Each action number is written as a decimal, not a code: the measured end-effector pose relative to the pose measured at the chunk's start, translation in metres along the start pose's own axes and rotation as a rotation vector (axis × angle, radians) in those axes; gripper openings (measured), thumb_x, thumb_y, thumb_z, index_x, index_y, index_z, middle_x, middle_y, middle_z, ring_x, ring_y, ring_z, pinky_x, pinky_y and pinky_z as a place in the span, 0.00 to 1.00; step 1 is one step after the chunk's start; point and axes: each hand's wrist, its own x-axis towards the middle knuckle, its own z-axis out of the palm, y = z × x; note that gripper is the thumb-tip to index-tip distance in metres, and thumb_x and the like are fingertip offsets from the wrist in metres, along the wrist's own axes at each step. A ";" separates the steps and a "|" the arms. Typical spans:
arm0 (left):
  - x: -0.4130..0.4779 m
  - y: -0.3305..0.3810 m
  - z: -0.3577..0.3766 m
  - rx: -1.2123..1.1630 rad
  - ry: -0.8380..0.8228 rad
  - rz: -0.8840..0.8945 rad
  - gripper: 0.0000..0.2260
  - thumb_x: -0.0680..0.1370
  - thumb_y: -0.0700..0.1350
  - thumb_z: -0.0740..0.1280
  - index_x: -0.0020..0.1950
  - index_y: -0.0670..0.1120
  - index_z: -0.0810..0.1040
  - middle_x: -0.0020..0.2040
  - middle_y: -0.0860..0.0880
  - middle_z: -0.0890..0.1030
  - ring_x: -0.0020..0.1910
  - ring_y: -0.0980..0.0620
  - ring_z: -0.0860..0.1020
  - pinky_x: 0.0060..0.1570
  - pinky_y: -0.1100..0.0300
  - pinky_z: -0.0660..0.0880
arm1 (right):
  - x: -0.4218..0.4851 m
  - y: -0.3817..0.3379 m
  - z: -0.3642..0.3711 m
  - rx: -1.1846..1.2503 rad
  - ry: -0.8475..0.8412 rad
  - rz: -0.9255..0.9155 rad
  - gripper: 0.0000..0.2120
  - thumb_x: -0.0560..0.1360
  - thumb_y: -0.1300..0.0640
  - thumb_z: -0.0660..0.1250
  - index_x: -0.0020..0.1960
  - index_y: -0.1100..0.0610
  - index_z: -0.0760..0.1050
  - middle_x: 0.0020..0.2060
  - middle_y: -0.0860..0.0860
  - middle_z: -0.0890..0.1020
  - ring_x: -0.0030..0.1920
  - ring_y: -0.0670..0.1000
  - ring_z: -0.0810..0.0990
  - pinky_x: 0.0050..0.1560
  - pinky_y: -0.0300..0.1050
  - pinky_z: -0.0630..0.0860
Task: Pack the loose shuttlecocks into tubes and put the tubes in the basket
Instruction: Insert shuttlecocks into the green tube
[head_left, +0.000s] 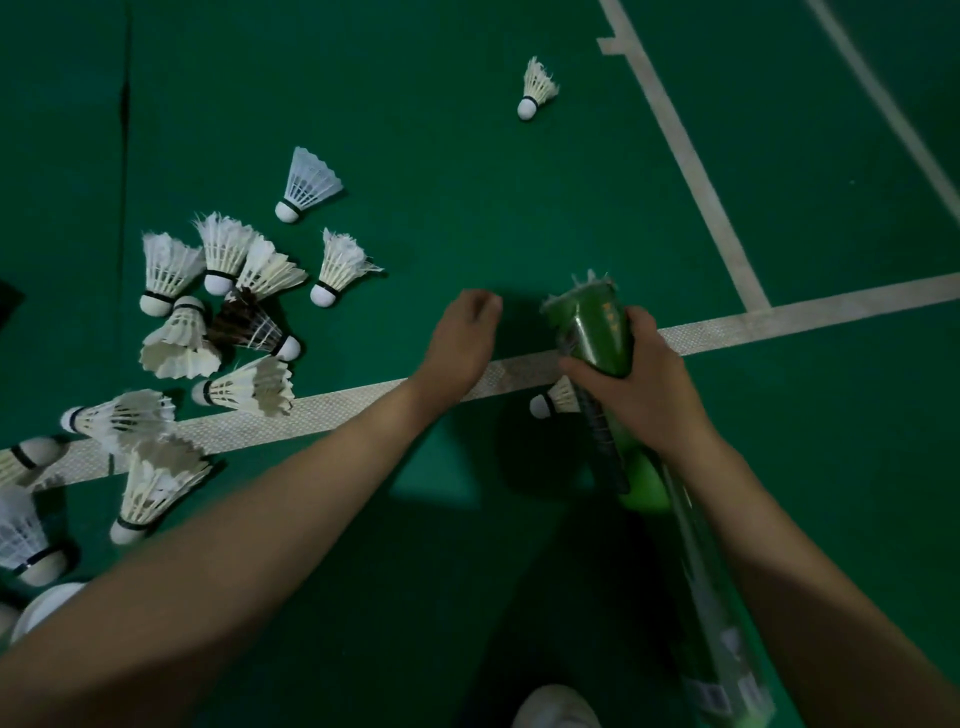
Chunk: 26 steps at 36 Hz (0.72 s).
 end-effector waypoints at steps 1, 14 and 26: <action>0.002 -0.006 0.005 0.123 -0.046 0.012 0.16 0.81 0.46 0.59 0.67 0.40 0.70 0.65 0.42 0.74 0.64 0.46 0.73 0.62 0.59 0.66 | 0.002 0.004 -0.003 -0.011 0.014 0.015 0.25 0.67 0.41 0.73 0.56 0.49 0.66 0.46 0.48 0.77 0.46 0.51 0.77 0.44 0.48 0.75; -0.013 -0.029 0.069 0.875 -0.226 0.341 0.29 0.76 0.47 0.67 0.73 0.44 0.60 0.66 0.41 0.72 0.64 0.41 0.71 0.57 0.51 0.70 | 0.003 0.017 -0.010 -0.038 0.062 0.091 0.27 0.67 0.42 0.73 0.58 0.52 0.67 0.48 0.50 0.78 0.48 0.53 0.77 0.48 0.50 0.76; -0.005 -0.025 -0.010 0.353 -0.012 0.107 0.41 0.73 0.39 0.71 0.78 0.46 0.47 0.66 0.38 0.72 0.62 0.40 0.74 0.56 0.54 0.71 | -0.003 0.002 0.008 -0.020 -0.045 0.015 0.31 0.67 0.41 0.73 0.63 0.50 0.64 0.51 0.48 0.76 0.49 0.49 0.76 0.47 0.46 0.73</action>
